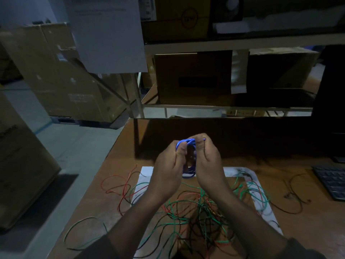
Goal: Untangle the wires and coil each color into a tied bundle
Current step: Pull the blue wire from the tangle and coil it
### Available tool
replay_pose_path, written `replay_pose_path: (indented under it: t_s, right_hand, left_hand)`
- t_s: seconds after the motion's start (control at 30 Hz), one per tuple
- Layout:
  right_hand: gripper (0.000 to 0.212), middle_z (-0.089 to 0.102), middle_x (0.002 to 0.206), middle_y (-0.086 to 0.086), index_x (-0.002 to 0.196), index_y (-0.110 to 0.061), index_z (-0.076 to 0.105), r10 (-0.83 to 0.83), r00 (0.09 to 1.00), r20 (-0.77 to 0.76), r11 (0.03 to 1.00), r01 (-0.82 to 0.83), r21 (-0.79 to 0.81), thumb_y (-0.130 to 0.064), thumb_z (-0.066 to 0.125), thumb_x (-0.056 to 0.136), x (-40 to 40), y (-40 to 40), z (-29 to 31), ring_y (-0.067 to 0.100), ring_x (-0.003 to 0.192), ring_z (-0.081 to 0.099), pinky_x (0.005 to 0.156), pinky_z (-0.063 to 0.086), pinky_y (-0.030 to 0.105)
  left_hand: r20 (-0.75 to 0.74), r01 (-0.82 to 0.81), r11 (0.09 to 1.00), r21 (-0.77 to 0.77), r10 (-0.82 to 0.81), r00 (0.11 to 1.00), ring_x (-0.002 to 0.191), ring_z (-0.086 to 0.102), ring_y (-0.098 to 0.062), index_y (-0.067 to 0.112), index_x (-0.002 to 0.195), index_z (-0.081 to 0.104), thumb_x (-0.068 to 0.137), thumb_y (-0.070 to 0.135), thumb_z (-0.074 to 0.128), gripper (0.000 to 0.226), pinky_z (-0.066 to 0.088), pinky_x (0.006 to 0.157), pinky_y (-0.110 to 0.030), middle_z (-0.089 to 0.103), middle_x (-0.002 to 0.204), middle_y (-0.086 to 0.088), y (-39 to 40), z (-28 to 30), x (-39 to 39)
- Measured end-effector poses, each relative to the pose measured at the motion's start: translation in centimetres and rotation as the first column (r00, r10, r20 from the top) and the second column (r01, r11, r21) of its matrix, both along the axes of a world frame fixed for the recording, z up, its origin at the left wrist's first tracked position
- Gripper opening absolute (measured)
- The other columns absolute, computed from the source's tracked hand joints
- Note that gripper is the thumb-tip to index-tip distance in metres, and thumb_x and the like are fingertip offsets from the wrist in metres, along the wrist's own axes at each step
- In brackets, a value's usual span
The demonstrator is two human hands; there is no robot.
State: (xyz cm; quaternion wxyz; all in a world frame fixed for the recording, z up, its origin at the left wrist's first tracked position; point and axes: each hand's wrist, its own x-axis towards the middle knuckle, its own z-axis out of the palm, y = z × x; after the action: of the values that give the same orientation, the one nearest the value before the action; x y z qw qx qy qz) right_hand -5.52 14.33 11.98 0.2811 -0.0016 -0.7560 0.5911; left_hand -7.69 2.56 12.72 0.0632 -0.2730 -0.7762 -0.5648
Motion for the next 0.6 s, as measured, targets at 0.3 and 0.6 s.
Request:
replay_pose_path:
  t_s: [0.3,0.6]
  right_hand:
    - [0.037,0.069,0.112,0.006,0.13,-0.021,0.054,0.281,0.955,0.091,0.952,-0.266,-0.154,-0.018,0.068,0.095,0.2,1.7,1.2,0.015,0.1,0.071,0.084,0.061,0.035]
    - [0.04,0.07,0.128,0.0,0.14,-0.015,0.06,-0.062,0.989,-0.132,0.916,0.109,0.387,-0.006,0.056,0.101,0.2,1.5,1.0,0.006,0.112,0.066,0.094,0.054,0.022]
  left_hand:
    - [0.14,0.006,0.993,0.118,-0.023,0.99,0.062,0.059,-0.006,0.017,0.091,0.06,0.111,0.035,0.034,0.038,0.049,0.062,-0.024,0.06,0.065,0.011,-0.8,1.1,-0.9]
    - [0.187,0.018,0.977,0.213,-0.059,0.981,0.064,0.053,-0.009,0.02,0.089,0.056,0.109,0.04,0.033,0.037,0.047,0.07,-0.03,0.051,0.059,0.012,-0.4,1.8,0.0]
